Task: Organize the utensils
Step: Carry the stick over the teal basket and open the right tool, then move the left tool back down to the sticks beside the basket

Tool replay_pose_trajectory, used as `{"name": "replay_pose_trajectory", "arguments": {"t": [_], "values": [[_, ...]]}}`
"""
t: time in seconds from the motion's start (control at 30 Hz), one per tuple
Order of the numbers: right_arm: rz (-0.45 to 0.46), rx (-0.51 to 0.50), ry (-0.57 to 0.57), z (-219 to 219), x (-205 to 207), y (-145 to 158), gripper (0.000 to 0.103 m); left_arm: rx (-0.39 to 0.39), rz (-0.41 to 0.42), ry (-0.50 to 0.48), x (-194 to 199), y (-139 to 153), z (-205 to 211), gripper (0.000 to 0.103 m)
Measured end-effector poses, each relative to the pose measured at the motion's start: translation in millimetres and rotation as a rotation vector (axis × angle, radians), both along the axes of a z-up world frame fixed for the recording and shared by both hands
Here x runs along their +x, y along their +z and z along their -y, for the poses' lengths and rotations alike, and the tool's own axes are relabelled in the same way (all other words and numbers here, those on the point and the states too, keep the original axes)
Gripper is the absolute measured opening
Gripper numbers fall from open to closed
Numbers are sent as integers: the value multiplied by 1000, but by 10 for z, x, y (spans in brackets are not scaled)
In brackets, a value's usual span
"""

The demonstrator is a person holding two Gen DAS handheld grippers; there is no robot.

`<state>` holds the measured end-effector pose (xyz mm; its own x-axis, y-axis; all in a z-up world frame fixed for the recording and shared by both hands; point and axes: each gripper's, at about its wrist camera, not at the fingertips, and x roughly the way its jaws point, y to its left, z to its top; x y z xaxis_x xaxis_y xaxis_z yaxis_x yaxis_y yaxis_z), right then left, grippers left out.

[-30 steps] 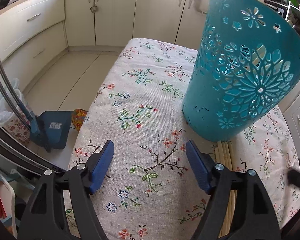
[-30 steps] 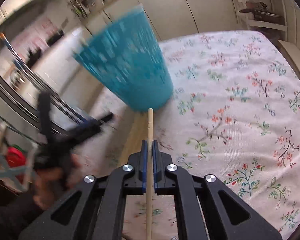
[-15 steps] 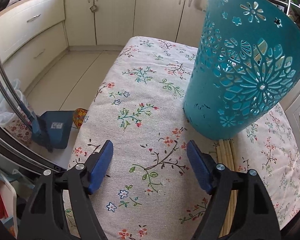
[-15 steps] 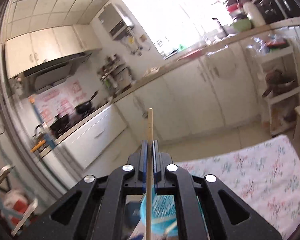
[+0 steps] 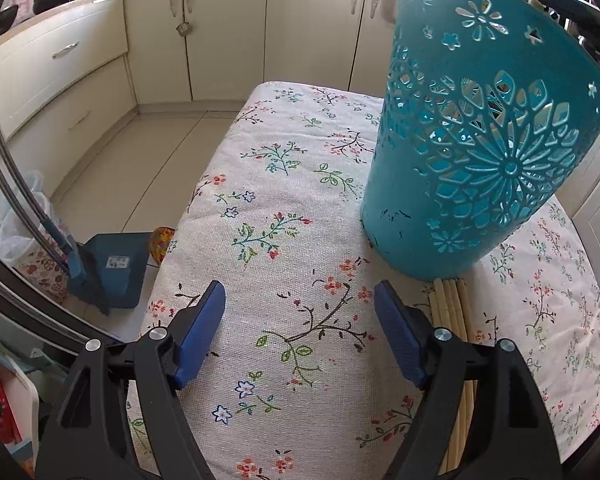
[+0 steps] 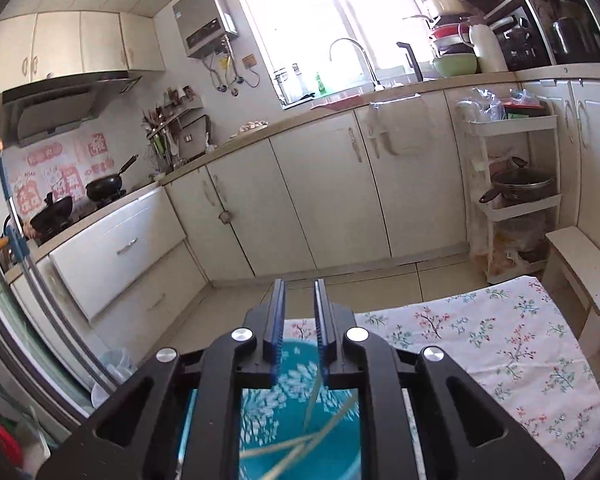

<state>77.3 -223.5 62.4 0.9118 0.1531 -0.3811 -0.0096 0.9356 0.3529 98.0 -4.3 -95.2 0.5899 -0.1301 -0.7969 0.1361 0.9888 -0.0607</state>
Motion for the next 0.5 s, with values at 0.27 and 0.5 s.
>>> {"name": "replay_pose_trajectory", "arguments": {"t": [0.27, 0.5], "values": [[-70, -69, 8, 19, -825, -328, 33, 34, 30, 2, -30, 21, 33, 76], [-320, -63, 9, 60, -950, -1107, 34, 69, 55, -15, -74, 43, 95, 77]]}}
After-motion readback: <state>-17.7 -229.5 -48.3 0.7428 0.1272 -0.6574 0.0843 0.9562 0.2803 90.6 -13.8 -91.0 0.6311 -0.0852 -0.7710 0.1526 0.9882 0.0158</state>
